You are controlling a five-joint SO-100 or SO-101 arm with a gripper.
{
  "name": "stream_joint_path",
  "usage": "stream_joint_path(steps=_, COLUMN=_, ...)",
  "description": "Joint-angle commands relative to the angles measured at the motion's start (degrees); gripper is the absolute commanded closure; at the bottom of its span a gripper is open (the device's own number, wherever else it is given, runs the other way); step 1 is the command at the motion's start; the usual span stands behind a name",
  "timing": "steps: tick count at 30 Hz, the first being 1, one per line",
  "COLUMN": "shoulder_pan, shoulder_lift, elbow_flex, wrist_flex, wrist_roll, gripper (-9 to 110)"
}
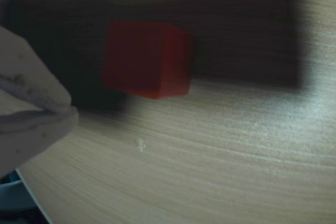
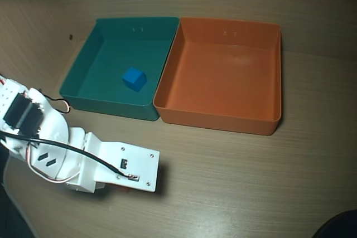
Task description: Grasp a cube and put it in the box.
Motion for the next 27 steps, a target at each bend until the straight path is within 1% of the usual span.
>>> stream_joint_path(steps=1, shoulder_pan=-0.6, shoulder_lift=0.6, elbow_flex=-3.6, wrist_flex=-0.4, wrist_roll=-0.4, gripper=106)
stream_joint_path(steps=4, shoulder_pan=-0.4, shoulder_lift=1.0, elbow_flex=-3.6, wrist_flex=-0.4, wrist_roll=-0.2, gripper=105)
stream_joint_path(steps=7, shoulder_pan=-0.2, shoulder_lift=1.6, elbow_flex=-3.6, wrist_flex=-0.4, wrist_roll=0.2, gripper=99)
stream_joint_path(steps=14, shoulder_pan=0.2, shoulder_lift=1.6, elbow_flex=-3.7, wrist_flex=-0.4, wrist_roll=-0.8, gripper=67)
stream_joint_path(steps=18, shoulder_pan=0.2, shoulder_lift=1.6, elbow_flex=-3.7, wrist_flex=-0.4, wrist_roll=-0.8, gripper=55)
stream_joint_path(steps=21, shoulder_pan=0.3, shoulder_lift=1.6, elbow_flex=-3.8, wrist_flex=-0.5, wrist_roll=-0.8, gripper=51)
stream_joint_path(steps=27, shoulder_pan=0.3, shoulder_lift=-0.4, elbow_flex=-6.5, wrist_flex=-0.5, wrist_roll=-0.9, gripper=50)
